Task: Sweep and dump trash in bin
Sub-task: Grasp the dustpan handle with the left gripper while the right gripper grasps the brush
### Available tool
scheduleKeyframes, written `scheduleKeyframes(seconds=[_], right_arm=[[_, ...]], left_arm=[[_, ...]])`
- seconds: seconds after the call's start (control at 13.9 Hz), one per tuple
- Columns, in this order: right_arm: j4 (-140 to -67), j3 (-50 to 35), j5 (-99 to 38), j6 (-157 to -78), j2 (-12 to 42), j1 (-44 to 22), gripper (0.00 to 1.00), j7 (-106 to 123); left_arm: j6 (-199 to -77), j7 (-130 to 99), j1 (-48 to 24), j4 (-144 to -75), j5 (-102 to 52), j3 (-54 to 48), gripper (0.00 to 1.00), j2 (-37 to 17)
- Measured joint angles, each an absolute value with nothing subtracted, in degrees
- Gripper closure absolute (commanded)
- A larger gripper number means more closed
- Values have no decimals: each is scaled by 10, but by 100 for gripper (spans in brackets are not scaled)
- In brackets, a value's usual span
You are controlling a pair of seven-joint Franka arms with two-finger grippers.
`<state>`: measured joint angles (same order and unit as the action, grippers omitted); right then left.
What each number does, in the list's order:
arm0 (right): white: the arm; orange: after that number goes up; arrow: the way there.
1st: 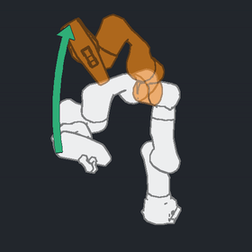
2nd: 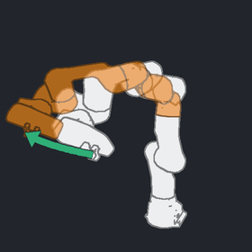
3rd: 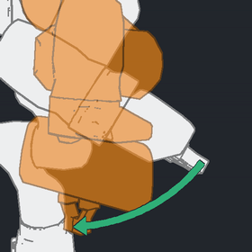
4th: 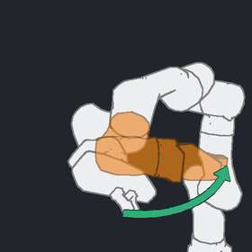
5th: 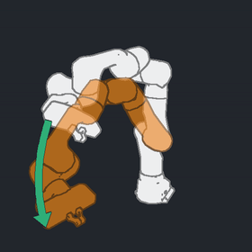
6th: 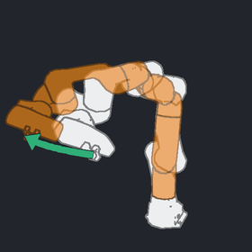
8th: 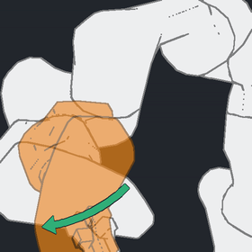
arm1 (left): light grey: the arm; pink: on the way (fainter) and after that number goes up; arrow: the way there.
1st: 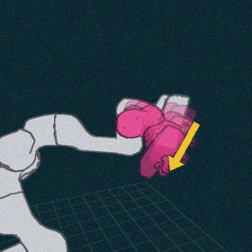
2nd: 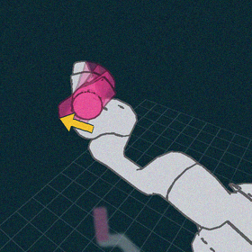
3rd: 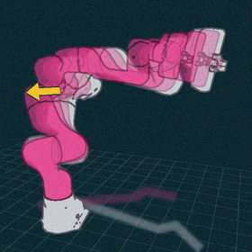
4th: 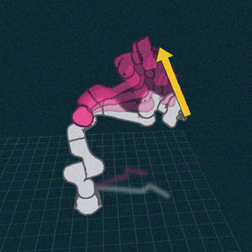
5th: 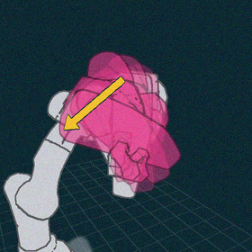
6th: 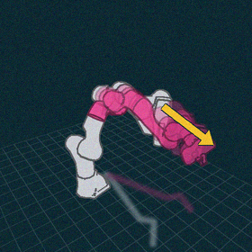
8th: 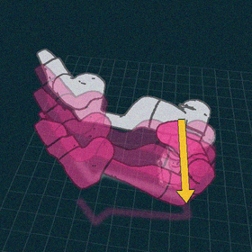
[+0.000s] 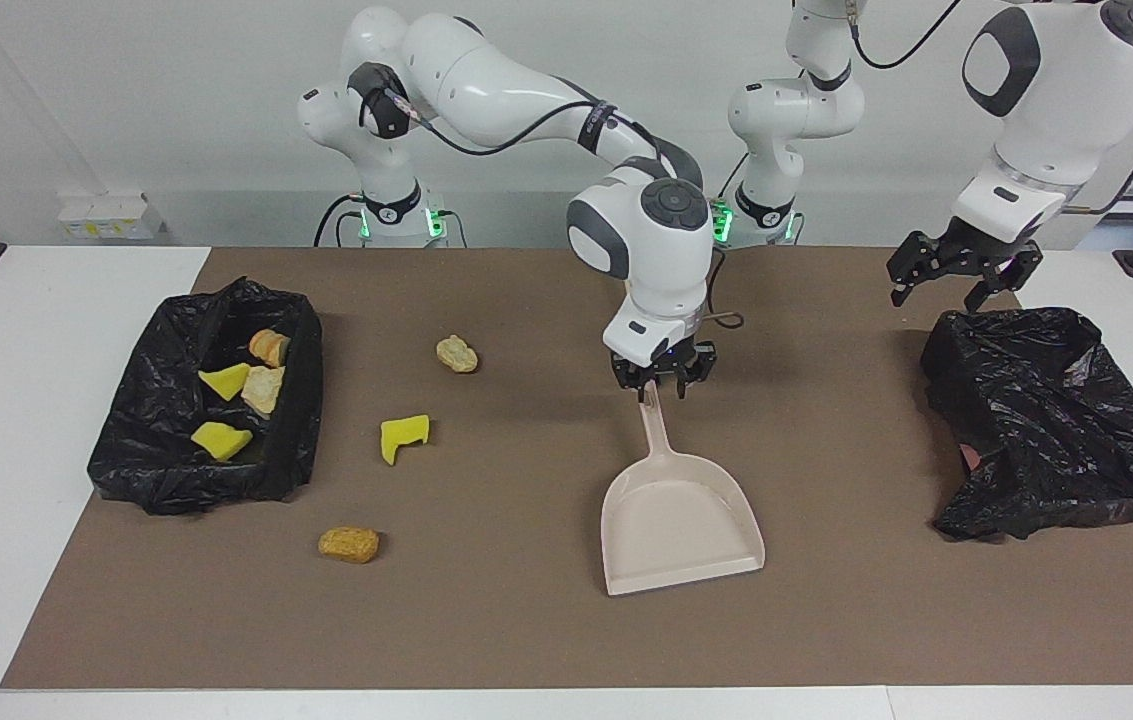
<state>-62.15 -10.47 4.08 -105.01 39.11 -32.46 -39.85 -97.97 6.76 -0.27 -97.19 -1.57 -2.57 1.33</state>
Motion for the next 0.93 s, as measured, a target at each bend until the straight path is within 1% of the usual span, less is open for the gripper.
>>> scheduleKeyframes(seconds=[0.14,0.22,0.36,0.5,0.57,0.72,0.79,0.93], right_arm=[[-654,-105,15,-1008,340,-319,14,-399],[-686,-105,5,-993,305,-317,5,-398],[-770,-106,-6,-983,234,-319,6,-398],[-870,-108,-36,-988,169,-330,8,-399],[-916,-109,-49,-1005,143,-340,8,-398],[-1003,-109,-63,-1071,106,-364,9,-399],[-1041,-109,-64,-1101,95,-379,10,-399],[-1101,-109,-65,-1158,90,-409,10,-411]], left_arm=[[-989,67,-16,-977,-16,-27,0,12],[-996,63,-26,-980,-16,-27,0,10],[-1021,30,-53,-987,-16,-28,0,1],[-1062,-23,-88,-999,-16,-29,0,-15],[-1085,-53,-105,-1004,-16,-29,0,-25],[-1132,-117,-141,-1010,-16,-30,0,-49],[-1151,-146,-158,-1011,-16,-30,0,-63],[-1188,-205,-195,-1012,-16,-30,0,-94]])
